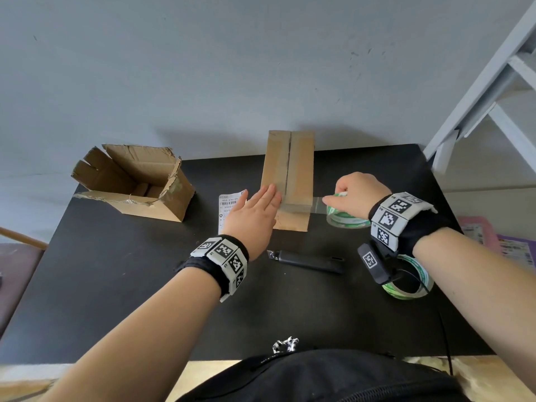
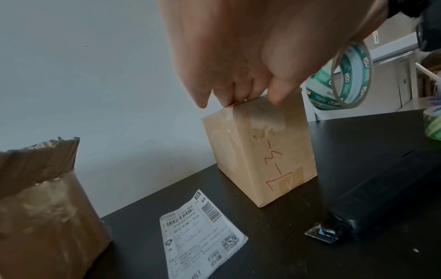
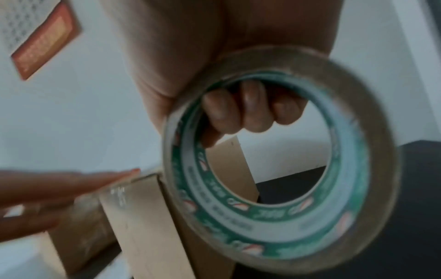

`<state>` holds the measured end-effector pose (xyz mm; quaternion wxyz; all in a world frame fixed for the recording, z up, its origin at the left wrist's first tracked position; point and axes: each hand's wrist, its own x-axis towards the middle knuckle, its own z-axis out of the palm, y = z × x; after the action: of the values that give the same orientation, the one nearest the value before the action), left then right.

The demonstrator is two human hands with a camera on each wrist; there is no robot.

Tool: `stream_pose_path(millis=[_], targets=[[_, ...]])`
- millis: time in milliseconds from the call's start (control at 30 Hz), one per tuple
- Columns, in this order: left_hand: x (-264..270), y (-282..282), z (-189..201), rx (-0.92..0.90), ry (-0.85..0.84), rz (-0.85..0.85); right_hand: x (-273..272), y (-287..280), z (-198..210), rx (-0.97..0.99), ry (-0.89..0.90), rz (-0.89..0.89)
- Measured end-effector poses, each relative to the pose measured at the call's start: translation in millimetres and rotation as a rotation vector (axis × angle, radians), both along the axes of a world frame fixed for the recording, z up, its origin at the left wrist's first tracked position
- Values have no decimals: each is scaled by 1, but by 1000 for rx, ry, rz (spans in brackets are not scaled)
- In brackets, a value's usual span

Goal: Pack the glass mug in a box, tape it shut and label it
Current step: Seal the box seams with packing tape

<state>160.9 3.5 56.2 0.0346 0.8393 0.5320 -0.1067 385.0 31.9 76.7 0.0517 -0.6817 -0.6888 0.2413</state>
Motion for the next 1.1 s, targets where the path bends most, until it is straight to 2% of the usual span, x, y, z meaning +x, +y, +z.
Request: stream_pose_path(millis=[133,767,1100], targets=[[3,0,1,-5,-19,24,0,2,-4,-11,-47,19],[8,-1,-1,47,-209,112,-7,13,-24,-84,50,56],[-12,1,1,107,-46,182,-33,4,-20,-46,101,79]])
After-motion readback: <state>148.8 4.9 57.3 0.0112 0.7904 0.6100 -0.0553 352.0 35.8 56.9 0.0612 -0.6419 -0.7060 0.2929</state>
